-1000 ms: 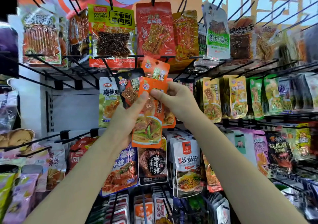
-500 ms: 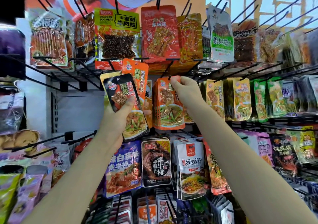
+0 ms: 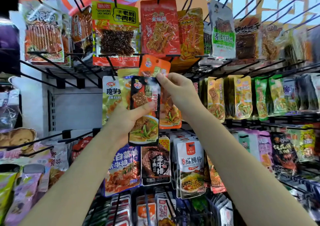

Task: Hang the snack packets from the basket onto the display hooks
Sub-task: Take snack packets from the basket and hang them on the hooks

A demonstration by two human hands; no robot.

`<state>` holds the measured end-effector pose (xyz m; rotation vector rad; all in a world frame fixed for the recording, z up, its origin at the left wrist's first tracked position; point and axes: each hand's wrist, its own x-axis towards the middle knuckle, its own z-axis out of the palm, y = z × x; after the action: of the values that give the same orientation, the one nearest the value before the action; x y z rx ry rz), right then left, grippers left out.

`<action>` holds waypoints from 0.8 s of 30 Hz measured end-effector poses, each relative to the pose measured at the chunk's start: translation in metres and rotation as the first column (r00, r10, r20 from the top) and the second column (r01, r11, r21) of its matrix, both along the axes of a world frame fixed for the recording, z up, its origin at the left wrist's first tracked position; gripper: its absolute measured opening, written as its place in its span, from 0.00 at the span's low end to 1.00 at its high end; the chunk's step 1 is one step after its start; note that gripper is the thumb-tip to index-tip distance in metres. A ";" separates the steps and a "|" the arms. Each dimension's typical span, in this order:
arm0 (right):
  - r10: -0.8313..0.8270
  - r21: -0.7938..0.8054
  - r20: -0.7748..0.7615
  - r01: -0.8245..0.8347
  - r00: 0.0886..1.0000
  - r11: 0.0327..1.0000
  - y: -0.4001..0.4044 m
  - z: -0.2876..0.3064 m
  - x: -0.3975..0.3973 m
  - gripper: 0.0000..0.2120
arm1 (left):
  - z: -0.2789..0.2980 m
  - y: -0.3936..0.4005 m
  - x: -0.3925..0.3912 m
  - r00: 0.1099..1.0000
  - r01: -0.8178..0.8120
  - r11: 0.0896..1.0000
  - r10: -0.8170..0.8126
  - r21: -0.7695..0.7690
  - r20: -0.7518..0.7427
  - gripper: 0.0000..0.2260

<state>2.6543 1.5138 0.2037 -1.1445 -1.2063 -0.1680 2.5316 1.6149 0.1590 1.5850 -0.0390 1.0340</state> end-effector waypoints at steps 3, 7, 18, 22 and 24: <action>0.061 0.078 -0.080 -0.055 0.995 0.995 -0.005 -0.001 0.004 0.14 | -0.001 0.004 -0.001 0.997 0.021 1.000 -0.022 -0.010 -0.077 0.15; 0.027 0.142 -0.194 0.001 0.981 0.990 -0.006 0.000 0.020 0.07 | -0.001 0.014 -0.001 0.991 -0.130 0.985 0.131 -0.118 0.002 0.08; -0.178 -0.083 -0.150 0.167 0.972 0.982 0.006 0.015 0.022 0.14 | -0.001 0.009 -0.010 0.988 -0.147 0.987 0.150 -0.065 0.040 0.25; -0.187 -0.034 -0.175 0.184 0.967 0.982 0.006 0.013 0.024 0.08 | -0.001 0.008 -0.010 0.985 -0.171 0.985 0.170 -0.019 -0.035 0.15; -0.194 -0.010 -0.212 0.196 0.958 0.981 0.008 0.012 0.026 0.08 | -0.001 0.009 -0.010 0.984 -0.162 0.986 0.159 -0.043 -0.076 0.15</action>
<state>2.6806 1.5214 0.2162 -1.2387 -0.9030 -0.1962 2.5216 1.6240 0.1583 1.5988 0.1649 1.0929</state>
